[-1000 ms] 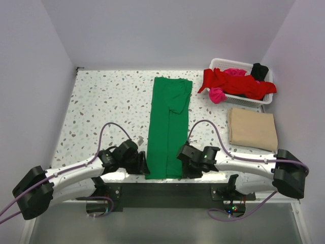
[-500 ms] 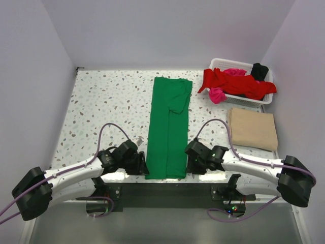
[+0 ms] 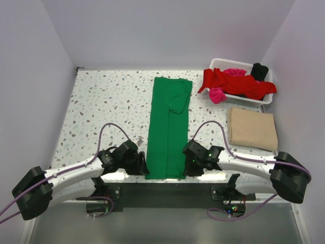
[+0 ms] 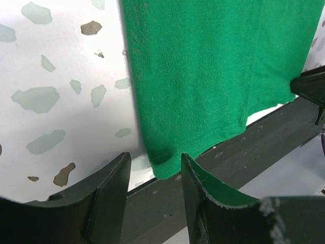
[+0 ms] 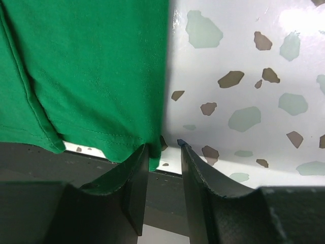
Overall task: Fold and stack the t-shirts
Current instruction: Fold the tshirt
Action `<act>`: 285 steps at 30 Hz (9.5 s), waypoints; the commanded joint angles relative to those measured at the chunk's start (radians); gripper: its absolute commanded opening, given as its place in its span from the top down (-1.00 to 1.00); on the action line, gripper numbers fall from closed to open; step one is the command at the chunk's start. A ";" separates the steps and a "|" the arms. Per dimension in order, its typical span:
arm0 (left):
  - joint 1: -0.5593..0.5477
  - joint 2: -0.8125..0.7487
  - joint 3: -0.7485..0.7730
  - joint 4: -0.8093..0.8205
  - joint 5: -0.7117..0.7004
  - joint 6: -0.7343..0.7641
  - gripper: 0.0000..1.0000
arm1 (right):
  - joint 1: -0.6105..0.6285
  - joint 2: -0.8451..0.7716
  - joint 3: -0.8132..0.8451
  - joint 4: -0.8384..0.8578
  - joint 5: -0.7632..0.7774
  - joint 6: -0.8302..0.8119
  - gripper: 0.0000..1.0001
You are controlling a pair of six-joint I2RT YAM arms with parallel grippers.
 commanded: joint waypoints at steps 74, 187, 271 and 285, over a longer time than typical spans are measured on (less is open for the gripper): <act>0.465 0.800 0.820 0.217 0.136 0.390 1.00 | -0.550 0.580 0.855 -0.128 0.019 -0.508 1.00; 0.302 0.523 0.471 0.118 -0.027 0.362 1.00 | -0.604 0.421 0.490 -0.151 -0.266 -0.590 1.00; 0.503 1.015 1.294 -0.086 0.036 0.534 1.00 | -0.712 0.809 1.305 -0.286 0.082 -0.654 1.00; 0.539 1.118 1.379 -0.038 -0.010 0.543 0.61 | -0.718 0.959 1.461 -0.246 0.055 -0.668 1.00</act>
